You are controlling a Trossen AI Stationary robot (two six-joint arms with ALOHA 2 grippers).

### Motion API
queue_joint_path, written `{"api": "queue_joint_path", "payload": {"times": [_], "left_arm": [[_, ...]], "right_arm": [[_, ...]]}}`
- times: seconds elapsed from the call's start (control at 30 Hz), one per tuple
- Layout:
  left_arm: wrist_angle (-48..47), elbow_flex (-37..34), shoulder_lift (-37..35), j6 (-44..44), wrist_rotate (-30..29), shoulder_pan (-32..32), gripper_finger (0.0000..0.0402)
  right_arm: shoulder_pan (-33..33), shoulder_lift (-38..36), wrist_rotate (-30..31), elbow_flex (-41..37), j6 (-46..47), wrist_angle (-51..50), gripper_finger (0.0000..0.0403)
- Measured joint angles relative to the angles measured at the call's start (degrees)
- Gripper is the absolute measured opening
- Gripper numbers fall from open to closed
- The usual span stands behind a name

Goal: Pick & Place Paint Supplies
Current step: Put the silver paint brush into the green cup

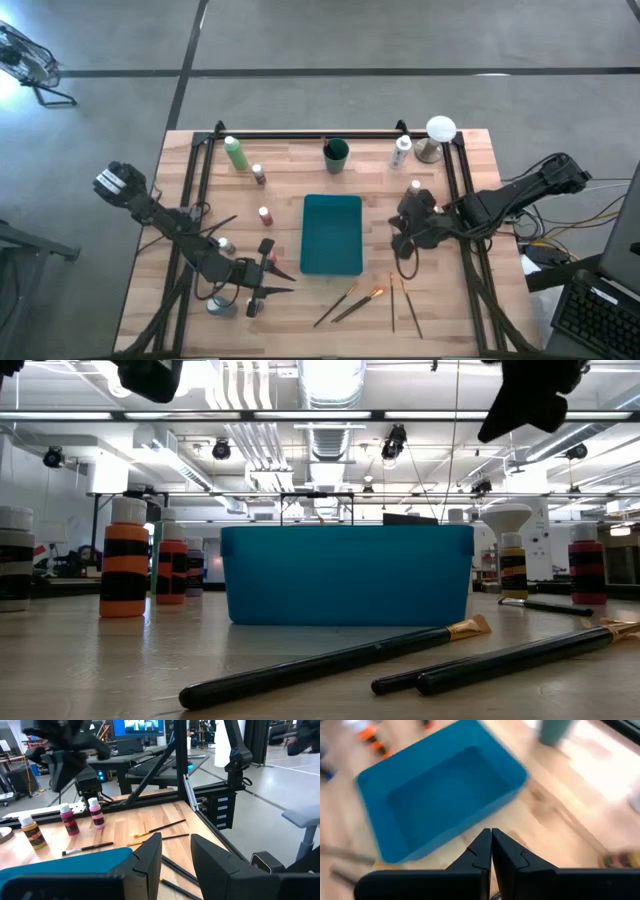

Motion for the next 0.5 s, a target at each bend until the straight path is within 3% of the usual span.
{"api": "queue_joint_path", "payload": {"times": [0.1, 0.5], "left_arm": [[0.08, 0.0, 0.0, -0.01, 0.0, 0.0, 0.011], [0.08, 0.0, 0.0, 0.29, 0.0, 0.0, 0.011]], "right_arm": [[-1.73, 0.5, -0.86, -0.31, 7.45, -2.91, 0.0008], [-5.94, 4.92, -9.8, -0.52, 13.43, -6.22, 0.0008]]}}
